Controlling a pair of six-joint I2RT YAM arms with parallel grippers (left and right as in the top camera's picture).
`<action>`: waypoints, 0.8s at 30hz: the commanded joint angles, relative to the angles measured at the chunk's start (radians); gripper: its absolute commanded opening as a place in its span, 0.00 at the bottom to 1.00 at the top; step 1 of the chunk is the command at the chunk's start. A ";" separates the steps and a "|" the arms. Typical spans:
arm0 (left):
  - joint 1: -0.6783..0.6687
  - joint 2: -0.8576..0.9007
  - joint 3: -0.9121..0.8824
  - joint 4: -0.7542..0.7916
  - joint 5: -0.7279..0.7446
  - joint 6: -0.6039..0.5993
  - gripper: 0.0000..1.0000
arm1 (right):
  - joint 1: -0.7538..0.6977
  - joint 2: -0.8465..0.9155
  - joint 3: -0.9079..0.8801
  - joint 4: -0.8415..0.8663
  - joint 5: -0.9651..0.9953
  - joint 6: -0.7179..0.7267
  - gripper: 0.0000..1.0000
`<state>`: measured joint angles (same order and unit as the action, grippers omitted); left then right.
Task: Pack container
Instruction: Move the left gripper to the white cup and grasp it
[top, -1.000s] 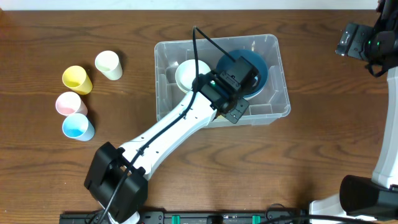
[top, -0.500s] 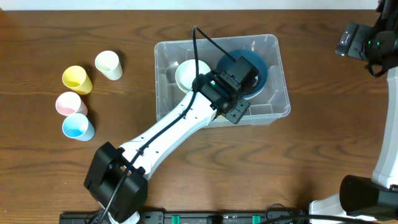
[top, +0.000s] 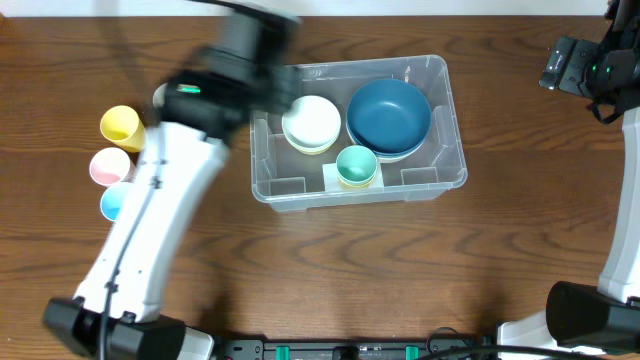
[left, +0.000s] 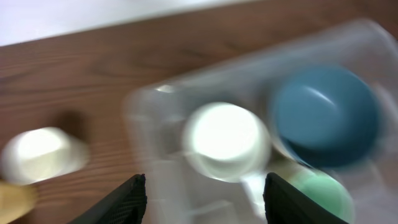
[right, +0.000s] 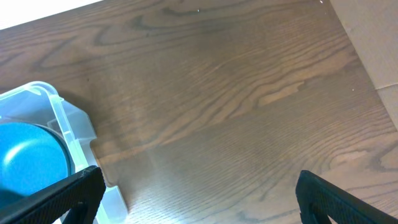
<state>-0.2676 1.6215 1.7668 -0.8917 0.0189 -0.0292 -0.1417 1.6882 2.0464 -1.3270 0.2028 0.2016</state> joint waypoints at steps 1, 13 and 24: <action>0.137 0.048 -0.007 -0.010 0.000 0.006 0.60 | -0.002 -0.001 0.001 -0.002 0.007 0.011 0.99; 0.307 0.248 -0.007 0.055 0.048 0.130 0.61 | -0.002 -0.001 0.001 -0.002 0.007 0.011 0.99; 0.333 0.442 -0.007 0.088 0.040 0.130 0.60 | -0.002 -0.001 0.001 -0.002 0.007 0.011 0.99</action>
<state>0.0448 2.0182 1.7599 -0.8036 0.0536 0.0841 -0.1417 1.6882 2.0464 -1.3273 0.2028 0.2016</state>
